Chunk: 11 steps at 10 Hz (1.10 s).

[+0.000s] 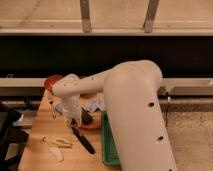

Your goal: Wipe table surface with brush

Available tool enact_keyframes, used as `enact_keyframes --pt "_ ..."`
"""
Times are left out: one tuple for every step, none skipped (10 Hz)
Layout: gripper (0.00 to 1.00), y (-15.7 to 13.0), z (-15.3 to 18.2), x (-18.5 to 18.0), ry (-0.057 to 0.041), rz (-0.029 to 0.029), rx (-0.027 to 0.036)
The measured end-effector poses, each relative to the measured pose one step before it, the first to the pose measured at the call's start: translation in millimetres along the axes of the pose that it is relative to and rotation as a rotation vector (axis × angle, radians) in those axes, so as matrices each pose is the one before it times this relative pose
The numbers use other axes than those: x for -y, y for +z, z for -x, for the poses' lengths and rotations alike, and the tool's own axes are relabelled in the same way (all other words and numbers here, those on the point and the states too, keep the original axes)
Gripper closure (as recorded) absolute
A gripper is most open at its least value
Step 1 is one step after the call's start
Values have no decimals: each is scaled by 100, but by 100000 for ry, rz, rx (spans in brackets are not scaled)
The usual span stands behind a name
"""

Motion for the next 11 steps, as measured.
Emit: enact_keyframes --pt "100 -506 1278 -1734 -2898 243 1437" --pt "100 -111 669 -1310 -2620 198 349" --pt "100 -44 524 -1698 -3086 289 178" --pt "100 388 116 -1385 -1891 201 -740" --pt "100 298 -125 -638 -382 103 -597" --pt "100 339 -450 -321 1493 530 -626" --pt "100 197 -556 351 1922 291 -502" --pt "100 168 -605 666 1942 -86 -514" --pt "100 257 -988 1293 2772 -553 -753" --pt "100 163 -948 1934 2209 -874 -411" --pt "100 18 -422 1374 1055 -713 50"
